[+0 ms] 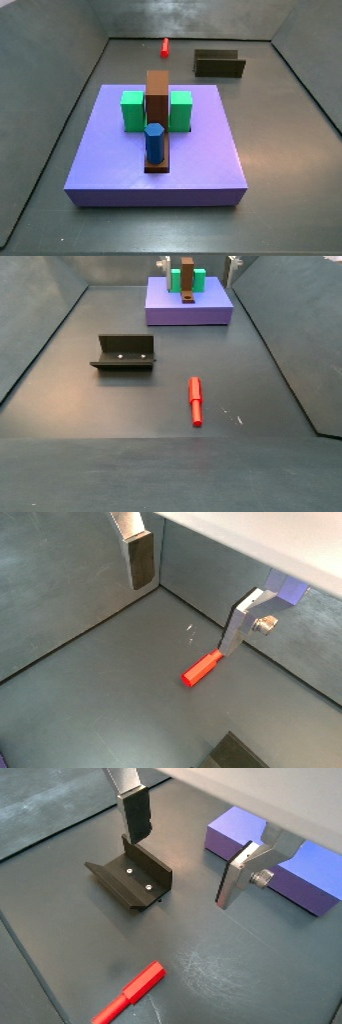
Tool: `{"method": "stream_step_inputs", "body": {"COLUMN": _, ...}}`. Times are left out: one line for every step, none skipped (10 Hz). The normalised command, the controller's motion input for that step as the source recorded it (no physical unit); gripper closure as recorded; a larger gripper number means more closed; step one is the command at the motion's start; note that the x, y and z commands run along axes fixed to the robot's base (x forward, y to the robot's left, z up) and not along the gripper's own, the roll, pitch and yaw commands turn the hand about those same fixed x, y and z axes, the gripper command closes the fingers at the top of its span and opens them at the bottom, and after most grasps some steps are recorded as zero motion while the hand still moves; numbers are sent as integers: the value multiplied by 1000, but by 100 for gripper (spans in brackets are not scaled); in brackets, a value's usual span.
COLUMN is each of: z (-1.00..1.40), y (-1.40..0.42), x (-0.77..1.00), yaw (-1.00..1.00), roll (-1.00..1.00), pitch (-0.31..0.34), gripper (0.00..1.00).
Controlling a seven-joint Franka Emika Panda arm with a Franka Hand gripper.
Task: Pick up the red object. Move up. Place the red object on the fixture. Regrasp the red object. Move to above the board. Insert the red object.
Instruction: Pick up the red object.
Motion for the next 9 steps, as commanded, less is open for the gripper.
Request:
{"method": "stream_step_inputs", "body": {"z": -426, "y": 289, "x": 117, "yaw": -80, "roll": 13, "pitch": -14, "gripper": 0}}
{"method": "stream_step_inputs", "body": {"z": -751, "y": 554, "x": 60, "yaw": -271, "roll": 6, "pitch": -107, "gripper": 0}}
{"method": "stream_step_inputs", "body": {"z": -746, "y": 591, "x": 23, "yaw": -311, "roll": 26, "pitch": -107, "gripper": 0}}
{"method": "stream_step_inputs", "body": {"z": -766, "y": 606, "x": 0, "yaw": -306, "roll": 0, "pitch": -167, "gripper": 0}}
{"method": "stream_step_inputs", "body": {"z": -697, "y": 260, "x": 0, "yaw": -186, "roll": 0, "pitch": -201, "gripper": 0}}
{"method": "stream_step_inputs", "body": {"z": -700, "y": 51, "x": 0, "yaw": -60, "roll": -46, "pitch": -240, "gripper": 0}}
{"method": "stream_step_inputs", "body": {"z": -694, "y": 0, "x": 0, "yaw": 0, "roll": -93, "pitch": -241, "gripper": 0}}
{"method": "stream_step_inputs", "body": {"z": -683, "y": 40, "x": 0, "yaw": 0, "roll": -86, "pitch": -223, "gripper": 0}}
{"method": "stream_step_inputs", "body": {"z": -663, "y": 63, "x": 0, "yaw": 0, "roll": -76, "pitch": -211, "gripper": 0}}
